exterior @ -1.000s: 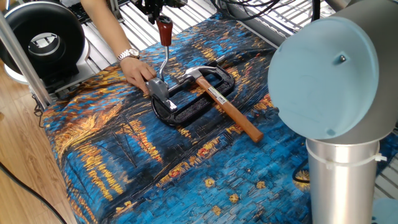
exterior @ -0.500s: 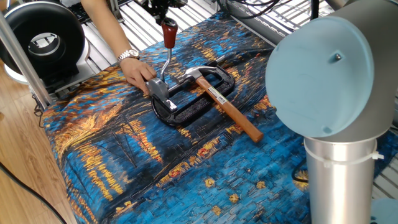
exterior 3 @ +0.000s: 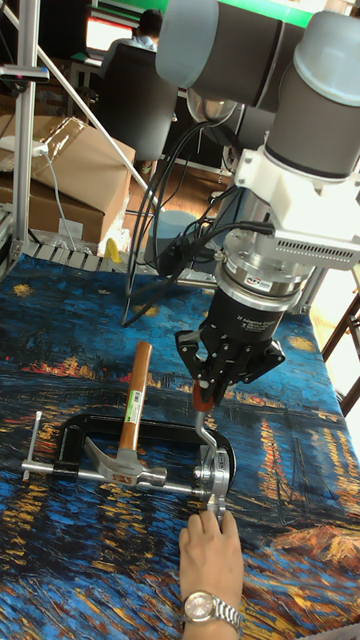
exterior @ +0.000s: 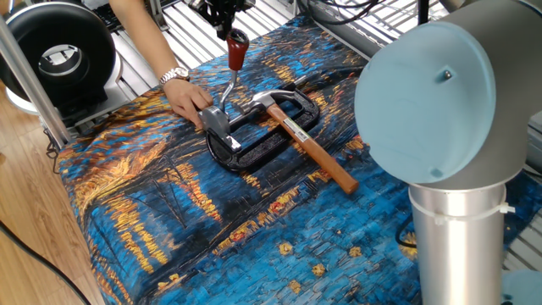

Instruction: Push down the lever

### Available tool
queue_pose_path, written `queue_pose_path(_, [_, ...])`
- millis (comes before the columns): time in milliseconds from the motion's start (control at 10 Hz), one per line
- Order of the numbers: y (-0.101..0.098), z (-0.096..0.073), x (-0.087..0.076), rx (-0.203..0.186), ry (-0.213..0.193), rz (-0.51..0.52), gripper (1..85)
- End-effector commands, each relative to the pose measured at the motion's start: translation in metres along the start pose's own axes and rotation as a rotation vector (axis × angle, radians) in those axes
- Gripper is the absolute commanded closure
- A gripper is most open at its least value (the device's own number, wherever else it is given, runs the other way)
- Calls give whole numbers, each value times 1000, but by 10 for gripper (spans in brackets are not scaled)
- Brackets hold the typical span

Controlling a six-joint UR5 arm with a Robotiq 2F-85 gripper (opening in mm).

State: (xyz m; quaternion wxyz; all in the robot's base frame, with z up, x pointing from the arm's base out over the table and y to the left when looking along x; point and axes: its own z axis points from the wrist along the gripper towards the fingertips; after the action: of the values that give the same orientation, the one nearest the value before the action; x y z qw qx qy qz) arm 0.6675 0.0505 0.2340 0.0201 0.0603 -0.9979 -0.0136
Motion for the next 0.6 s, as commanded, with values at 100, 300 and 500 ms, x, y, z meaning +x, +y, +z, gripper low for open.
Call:
queue_pose_path(100, [7,0,8,-36,23,-15,667])
queue_pose_path(300, [-2,1,14,-26,30,-27,667])
queue_pose_path(500, [-4,0,21,-16,50,-14,663])
